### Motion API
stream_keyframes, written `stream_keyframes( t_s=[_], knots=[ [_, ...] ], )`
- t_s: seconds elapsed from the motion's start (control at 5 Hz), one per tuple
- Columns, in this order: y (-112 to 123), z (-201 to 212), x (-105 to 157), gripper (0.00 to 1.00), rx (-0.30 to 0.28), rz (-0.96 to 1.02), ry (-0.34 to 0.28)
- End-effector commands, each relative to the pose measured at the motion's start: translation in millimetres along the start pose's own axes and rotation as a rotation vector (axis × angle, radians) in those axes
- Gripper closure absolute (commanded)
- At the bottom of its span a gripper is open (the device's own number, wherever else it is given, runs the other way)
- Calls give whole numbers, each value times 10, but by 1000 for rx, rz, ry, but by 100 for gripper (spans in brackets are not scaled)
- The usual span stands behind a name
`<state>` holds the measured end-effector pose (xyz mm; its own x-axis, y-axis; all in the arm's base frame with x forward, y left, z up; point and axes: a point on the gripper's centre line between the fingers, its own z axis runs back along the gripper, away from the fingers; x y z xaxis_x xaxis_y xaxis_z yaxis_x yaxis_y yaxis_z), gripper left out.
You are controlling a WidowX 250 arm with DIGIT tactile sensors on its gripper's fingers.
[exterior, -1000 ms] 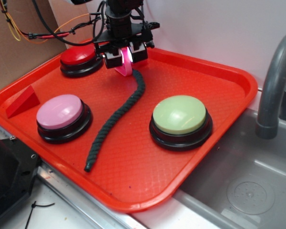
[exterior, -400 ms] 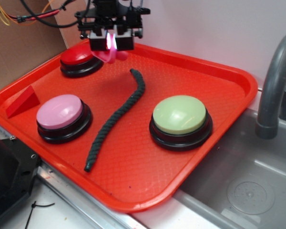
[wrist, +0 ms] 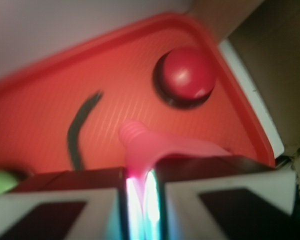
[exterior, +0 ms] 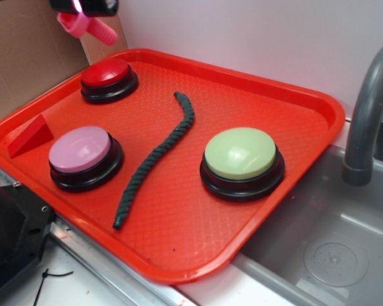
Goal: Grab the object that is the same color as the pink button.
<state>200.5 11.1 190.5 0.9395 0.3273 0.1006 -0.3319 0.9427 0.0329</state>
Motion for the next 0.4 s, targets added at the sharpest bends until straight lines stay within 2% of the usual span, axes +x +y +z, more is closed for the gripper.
stream_keyframes(
  t_s=[0.0,0.2],
  knots=[
    [227,454,-103,100,-50,-117,-82],
    [201,368,-63,100,-29,-113,-61]
  ],
)
